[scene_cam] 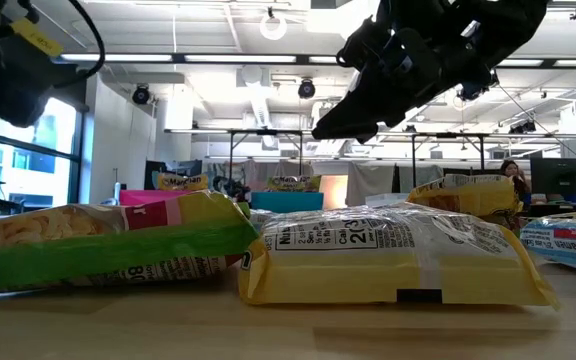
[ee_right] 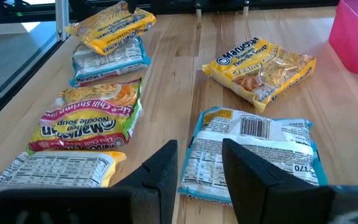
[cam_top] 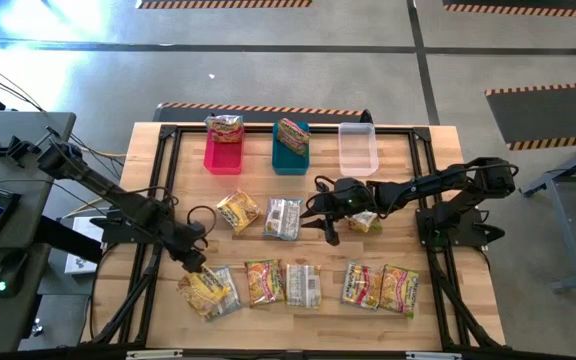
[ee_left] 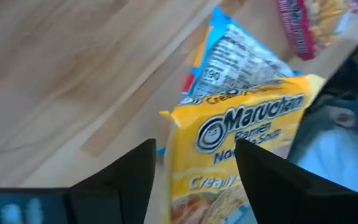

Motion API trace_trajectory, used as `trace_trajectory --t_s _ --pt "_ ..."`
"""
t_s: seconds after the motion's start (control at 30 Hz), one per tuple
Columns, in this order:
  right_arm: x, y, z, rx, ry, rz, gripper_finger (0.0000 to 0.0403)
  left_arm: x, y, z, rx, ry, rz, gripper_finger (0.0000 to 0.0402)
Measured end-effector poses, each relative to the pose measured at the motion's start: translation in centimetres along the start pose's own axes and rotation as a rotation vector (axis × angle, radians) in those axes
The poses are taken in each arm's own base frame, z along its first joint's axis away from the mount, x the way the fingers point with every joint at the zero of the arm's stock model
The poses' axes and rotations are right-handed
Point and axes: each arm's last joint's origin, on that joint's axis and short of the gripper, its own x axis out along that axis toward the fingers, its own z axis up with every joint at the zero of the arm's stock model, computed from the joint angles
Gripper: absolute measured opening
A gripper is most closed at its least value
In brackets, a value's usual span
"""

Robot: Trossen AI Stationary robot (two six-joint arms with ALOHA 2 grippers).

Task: Sort Maruchan noodles
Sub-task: Put the bottom left yellow noodle pack into the transparent bin

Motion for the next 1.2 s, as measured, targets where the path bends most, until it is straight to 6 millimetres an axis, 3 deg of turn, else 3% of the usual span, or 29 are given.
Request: trace_trajectory --t_s 0.2,0.43,0.57,0.97,1.2 --pt "0.0 0.0 0.0 -0.001 -0.002 0.0 0.011 1.0 1.4 0.0 -0.031 0.002 -0.047 0.0211" --pt "0.0 0.0 0.0 -0.002 -0.003 0.0 0.011 1.3 0.6 0.1 0.05 0.0 -0.189 0.0202" --pt "0.0 0.0 0.0 -0.002 -0.003 0.0 0.011 1.3 0.6 0.1 0.076 0.005 -0.19 0.0166" --pt "0.0 0.0 0.2 0.049 -0.019 0.0 0.011 1.1 -0.3 0.2 0.188 -0.03 -0.283 0.001" --pt "-0.4 0.1 1.0 0.227 -0.073 0.009 0.011 0.5 -1.7 1.0 0.218 -0.236 -0.409 0.0002"
